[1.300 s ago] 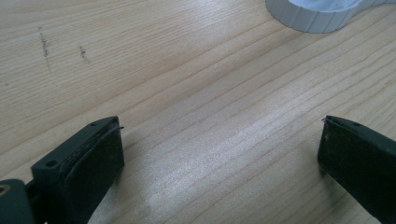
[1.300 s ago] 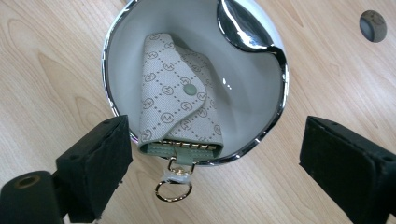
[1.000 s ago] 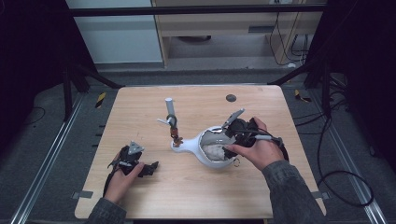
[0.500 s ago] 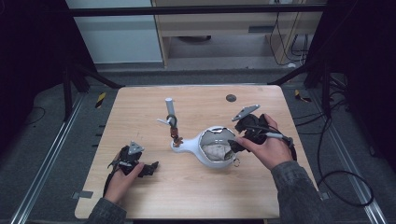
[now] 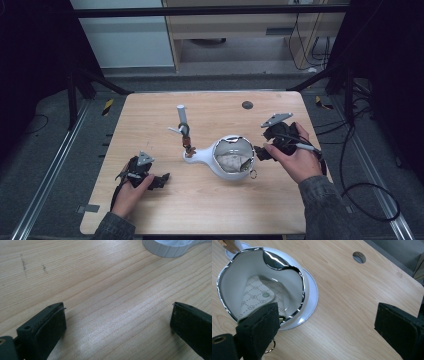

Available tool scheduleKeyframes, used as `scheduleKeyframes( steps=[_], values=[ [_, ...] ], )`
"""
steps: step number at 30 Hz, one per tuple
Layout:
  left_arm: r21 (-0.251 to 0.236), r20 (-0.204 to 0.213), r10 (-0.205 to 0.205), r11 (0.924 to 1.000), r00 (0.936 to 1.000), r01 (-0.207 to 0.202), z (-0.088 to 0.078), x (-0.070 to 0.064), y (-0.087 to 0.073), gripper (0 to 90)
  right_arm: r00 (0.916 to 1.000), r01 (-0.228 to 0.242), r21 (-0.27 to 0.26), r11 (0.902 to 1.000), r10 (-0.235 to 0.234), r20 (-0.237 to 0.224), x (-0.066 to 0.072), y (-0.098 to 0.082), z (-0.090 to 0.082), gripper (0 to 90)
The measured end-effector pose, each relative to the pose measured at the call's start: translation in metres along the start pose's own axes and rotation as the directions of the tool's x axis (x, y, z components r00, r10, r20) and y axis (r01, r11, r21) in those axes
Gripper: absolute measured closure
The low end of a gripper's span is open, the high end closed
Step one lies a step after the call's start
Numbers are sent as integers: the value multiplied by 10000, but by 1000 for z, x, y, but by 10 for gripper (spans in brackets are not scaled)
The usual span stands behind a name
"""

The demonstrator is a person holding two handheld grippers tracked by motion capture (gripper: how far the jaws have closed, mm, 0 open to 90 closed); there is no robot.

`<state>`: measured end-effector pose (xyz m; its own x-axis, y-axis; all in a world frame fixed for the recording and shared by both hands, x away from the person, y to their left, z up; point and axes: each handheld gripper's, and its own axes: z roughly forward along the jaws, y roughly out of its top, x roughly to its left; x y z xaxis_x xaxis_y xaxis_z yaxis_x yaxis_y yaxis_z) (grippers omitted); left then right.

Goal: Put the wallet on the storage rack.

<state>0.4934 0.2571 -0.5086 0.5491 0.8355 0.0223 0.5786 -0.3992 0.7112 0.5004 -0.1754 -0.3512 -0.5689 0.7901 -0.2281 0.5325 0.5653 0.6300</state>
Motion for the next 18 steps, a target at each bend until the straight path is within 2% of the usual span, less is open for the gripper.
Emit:
scheduleKeyframes(
  steps=[18],
  values=[
    [1, 1, 1, 10000, 10000, -1, 0, 0, 0, 0, 9961, -731, -107, 9973, 735, 481, -24, -24, -1, 64]
  ],
)
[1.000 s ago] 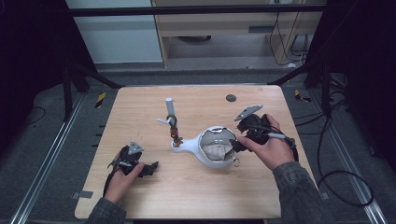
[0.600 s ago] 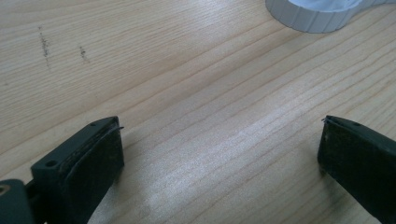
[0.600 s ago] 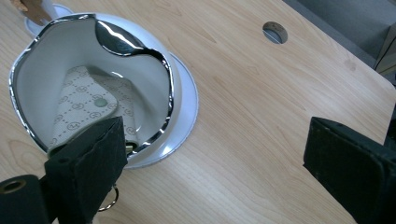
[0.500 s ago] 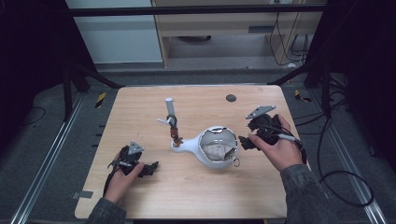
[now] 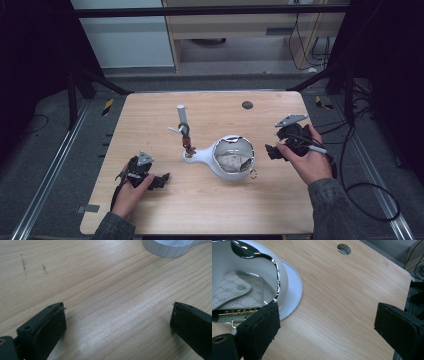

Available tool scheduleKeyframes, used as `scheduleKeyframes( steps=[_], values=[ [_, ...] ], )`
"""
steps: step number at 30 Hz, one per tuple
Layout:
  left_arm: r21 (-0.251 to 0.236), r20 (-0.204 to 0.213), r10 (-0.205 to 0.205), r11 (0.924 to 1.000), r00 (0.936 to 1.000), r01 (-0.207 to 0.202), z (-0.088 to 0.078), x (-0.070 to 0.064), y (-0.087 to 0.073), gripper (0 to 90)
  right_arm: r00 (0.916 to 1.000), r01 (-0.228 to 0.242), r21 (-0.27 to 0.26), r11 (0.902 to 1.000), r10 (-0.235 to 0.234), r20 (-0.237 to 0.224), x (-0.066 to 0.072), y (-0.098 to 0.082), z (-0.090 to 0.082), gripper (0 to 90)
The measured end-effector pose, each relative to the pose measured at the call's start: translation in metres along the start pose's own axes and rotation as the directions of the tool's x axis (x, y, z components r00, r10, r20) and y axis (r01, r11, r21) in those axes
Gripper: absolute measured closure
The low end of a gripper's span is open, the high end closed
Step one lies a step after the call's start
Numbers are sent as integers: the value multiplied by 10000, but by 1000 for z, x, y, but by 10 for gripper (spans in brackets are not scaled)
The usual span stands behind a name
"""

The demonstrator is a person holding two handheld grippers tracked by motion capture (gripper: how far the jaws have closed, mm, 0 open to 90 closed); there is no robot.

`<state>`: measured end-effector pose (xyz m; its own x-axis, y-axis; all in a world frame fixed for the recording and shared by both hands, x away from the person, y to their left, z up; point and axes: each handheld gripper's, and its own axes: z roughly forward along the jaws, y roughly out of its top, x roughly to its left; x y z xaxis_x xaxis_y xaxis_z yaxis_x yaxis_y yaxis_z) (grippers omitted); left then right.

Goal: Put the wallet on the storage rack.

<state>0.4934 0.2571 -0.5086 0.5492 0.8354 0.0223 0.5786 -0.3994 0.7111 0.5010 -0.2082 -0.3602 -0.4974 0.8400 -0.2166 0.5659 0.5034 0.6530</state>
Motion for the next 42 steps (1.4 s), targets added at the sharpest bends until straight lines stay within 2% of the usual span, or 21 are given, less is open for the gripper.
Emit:
scheduleKeyframes(
  steps=[10, 22, 30, 42],
  values=[
    [0, 1, 0, 10000, 10000, 0, 0, 0, 0, 0, 9985, -518, 195, 9985, 514, 203, -10, -15, 10, 68],
    [-8, -1, -6, 10000, 10000, 6, 0, 0, 0, 0, 9932, -1156, 494, 9921, 1148, 192, -19, -39, 38, 66],
    [-3, -1, 1, 10000, 10000, -1, 0, 0, 0, 0, 9864, -1643, 665, 9842, 1632, 213, -24, -57, 54, 65],
    [-5, -1, 0, 10000, 10000, 0, 0, 0, 0, 0, 9774, -2110, 752, 9746, 2092, 314, -28, -77, 70, 67]
  ],
)
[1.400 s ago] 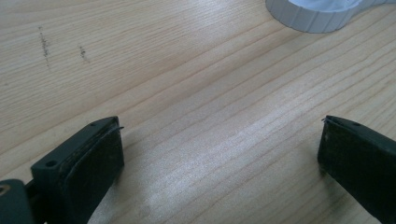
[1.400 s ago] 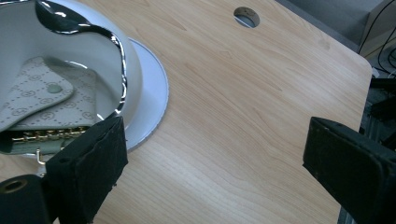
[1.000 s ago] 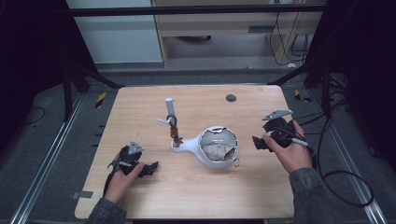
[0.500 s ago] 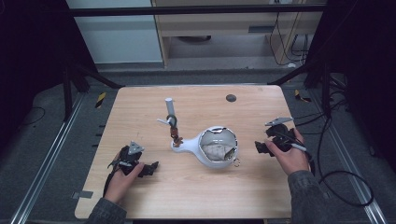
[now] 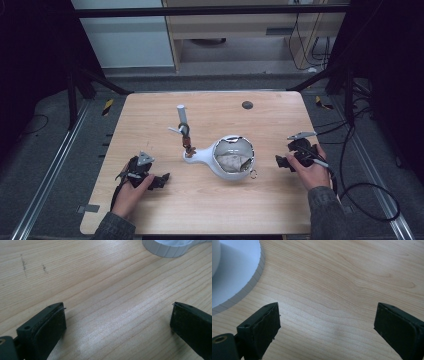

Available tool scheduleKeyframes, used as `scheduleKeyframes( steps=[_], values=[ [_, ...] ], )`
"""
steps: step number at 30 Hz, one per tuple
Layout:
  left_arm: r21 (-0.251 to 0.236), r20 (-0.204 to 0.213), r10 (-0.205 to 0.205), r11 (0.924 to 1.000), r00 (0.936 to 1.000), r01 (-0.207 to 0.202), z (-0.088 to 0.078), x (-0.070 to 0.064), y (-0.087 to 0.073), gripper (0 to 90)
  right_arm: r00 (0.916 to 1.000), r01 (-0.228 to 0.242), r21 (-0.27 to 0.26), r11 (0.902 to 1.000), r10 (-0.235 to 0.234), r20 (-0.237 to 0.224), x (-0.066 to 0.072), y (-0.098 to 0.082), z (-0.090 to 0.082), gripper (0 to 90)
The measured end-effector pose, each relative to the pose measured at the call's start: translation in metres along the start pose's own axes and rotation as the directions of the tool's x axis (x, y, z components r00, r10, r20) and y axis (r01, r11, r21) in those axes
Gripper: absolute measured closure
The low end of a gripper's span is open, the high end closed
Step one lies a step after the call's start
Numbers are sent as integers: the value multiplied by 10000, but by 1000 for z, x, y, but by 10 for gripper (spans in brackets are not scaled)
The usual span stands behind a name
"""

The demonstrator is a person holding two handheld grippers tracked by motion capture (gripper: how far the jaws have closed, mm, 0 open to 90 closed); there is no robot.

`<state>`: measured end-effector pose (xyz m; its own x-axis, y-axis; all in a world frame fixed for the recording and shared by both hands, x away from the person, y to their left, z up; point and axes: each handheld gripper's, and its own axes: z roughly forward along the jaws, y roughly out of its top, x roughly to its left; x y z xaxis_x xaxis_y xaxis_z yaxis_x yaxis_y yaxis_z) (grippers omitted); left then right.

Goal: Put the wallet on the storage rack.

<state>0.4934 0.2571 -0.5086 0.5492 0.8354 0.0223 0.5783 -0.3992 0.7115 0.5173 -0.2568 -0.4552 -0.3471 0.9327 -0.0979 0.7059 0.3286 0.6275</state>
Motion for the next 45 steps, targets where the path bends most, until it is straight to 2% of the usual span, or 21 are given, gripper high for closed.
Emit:
scheduleKeyframes(
  steps=[13, 17, 25, 28, 37, 39, 44, 45],
  values=[
    [3, -1, 4, 10000, 10000, -4, 0, 0, 0, 0, 9983, -583, -214, 9981, 582, -59, -1, -12, 17, 57],
    [-1, -2, 3, 10000, 10000, -3, 0, 0, 0, 0, 9966, -826, -293, 9962, 824, -87, -1, -12, 21, 52],
    [2, 3, 3, 10000, 10000, -3, 0, 0, 0, 0, 9948, -1013, -430, 9939, 1010, -108, 0, -12, 26, 49],
    [2, 5, 4, 10000, 10000, -4, 0, 0, 0, 0, 9921, -1247, -411, 9913, 1239, -214, 1, -13, 30, 47],
    [-5, 9, -4, 10000, 10000, 4, 0, 0, 0, 0, 9898, -1423, -574, 9881, 1415, -182, 6, -18, 39, 47],
    [0, 11, -3, 10000, 10000, 3, 0, 0, 0, 0, 9891, -1474, -458, 9880, 1471, -98, 8, -23, 43, 39],
    [0, 13, 1, 10000, 10000, -1, 0, 0, 0, 0, 9887, -1491, -930, 9844, 1497, 2, 9, -30, 45, 22],
    [0, 11, 0, 10000, 10000, 0, 0, 0, 0, 0, 9871, -1587, -1129, 9809, 1600, 31, 11, -32, 45, 12]
  ],
)
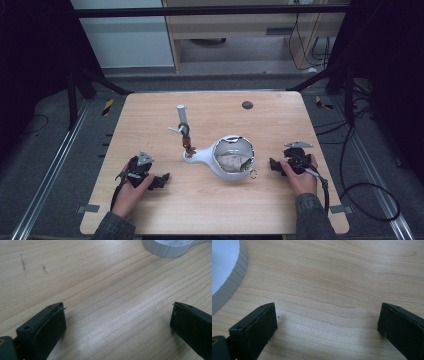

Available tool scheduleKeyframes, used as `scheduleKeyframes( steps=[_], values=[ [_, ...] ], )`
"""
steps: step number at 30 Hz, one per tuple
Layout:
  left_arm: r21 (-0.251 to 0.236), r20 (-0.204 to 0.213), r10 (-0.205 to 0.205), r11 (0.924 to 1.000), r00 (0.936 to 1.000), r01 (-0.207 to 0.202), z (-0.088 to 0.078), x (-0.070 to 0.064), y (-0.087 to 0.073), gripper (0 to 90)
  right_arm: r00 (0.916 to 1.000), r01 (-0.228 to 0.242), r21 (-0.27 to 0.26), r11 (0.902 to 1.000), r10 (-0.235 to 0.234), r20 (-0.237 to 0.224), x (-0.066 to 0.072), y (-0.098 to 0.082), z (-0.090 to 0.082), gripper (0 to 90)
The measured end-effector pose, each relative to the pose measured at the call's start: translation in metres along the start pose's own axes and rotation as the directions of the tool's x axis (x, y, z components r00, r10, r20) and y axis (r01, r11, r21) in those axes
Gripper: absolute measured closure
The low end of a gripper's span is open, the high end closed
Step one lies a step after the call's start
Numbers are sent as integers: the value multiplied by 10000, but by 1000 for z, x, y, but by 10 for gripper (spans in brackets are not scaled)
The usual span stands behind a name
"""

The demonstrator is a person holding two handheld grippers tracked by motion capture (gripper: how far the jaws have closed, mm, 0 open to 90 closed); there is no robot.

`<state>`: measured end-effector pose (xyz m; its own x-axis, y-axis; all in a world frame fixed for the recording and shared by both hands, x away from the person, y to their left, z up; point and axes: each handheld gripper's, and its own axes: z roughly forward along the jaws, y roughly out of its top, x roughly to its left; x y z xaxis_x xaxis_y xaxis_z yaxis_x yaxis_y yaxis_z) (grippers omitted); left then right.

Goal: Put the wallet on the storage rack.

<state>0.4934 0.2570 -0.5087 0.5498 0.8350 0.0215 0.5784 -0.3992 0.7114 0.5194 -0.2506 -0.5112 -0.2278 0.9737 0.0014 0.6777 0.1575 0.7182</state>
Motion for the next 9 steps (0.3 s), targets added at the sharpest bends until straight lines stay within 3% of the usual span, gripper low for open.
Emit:
scheduleKeyframes(
  steps=[9],
  values=[
    [12, 28, -8, 10000, 10000, 8, 0, 0, 0, 0, 9967, -581, -67, 9983, 584, 568, 7, -2, 0, 1]
  ],
)
